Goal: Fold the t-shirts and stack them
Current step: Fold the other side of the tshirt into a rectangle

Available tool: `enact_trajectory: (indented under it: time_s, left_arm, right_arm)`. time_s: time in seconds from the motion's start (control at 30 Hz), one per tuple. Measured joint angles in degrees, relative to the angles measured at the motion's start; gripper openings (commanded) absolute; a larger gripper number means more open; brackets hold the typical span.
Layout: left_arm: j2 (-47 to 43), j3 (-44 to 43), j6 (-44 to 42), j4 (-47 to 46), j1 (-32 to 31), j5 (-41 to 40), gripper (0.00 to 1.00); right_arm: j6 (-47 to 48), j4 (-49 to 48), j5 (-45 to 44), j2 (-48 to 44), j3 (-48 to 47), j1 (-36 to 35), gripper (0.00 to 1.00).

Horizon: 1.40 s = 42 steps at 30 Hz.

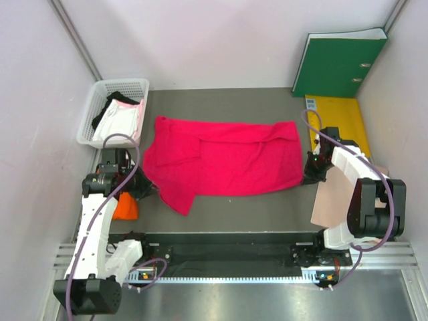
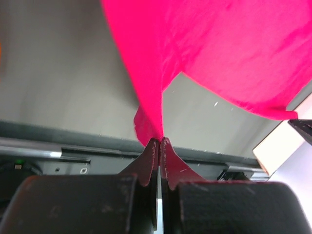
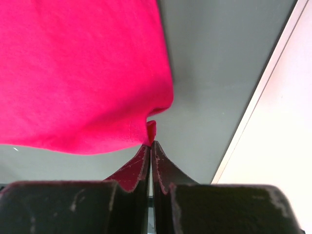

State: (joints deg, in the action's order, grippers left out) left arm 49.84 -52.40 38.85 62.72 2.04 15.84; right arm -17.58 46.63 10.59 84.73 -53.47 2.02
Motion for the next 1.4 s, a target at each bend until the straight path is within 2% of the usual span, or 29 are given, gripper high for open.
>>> enact_trajectory:
  time_s: [0.43,0.87,1.4]
  left_arm:
    - [10.3,-6.8,1.5,-17.4,0.0,-0.3,0.0]
    - [28.2,-14.9,3.8,-32.8,0.0,-0.3,0.0]
    - [44.3,-26.5,6.1,-37.9,0.2,-0.1,0.0]
  right_arm:
    - [0.0,-2.3,0.5,0.4,-5.9,0.0,0.0]
    - [-1.5,-8.3,1.5,12.5,-17.0,0.0,0.0]
    - [-3.0,-11.7,1.6,25.1,-28.0,0.0,0.0]
